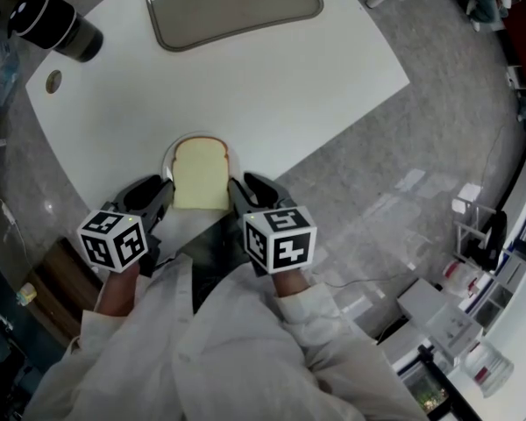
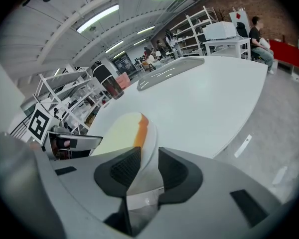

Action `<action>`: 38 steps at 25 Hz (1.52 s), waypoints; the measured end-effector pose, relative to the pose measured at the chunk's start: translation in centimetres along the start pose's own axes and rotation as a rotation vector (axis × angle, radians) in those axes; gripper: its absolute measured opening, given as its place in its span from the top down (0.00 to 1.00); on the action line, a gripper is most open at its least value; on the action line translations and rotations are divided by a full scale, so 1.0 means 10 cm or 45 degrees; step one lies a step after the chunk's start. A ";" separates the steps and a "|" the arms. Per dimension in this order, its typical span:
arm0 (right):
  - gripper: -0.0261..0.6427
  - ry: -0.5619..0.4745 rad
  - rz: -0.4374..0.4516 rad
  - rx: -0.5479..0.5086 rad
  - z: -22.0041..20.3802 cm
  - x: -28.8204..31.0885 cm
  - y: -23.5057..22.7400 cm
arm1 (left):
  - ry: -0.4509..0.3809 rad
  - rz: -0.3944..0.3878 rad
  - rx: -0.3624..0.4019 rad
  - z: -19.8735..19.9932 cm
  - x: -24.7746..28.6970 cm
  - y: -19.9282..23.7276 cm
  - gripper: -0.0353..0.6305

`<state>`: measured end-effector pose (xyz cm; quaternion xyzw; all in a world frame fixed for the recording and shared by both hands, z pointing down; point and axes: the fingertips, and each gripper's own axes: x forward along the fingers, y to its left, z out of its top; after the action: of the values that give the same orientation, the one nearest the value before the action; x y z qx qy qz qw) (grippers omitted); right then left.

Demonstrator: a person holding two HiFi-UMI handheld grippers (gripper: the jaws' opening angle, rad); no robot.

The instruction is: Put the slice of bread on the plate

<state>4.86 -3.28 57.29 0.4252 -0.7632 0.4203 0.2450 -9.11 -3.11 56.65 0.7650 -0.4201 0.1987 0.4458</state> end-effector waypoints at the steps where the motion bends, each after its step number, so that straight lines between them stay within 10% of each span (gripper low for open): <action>1: 0.81 0.001 -0.001 -0.001 -0.01 0.00 0.00 | 0.009 -0.002 -0.003 0.00 0.01 0.00 0.76; 38: 0.84 0.017 -0.003 0.039 -0.01 0.03 0.00 | 0.053 0.003 0.018 0.00 0.07 -0.01 0.81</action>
<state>4.70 -3.30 57.61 0.4270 -0.7546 0.4344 0.2441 -8.64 -3.45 57.08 0.7634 -0.4102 0.2179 0.4489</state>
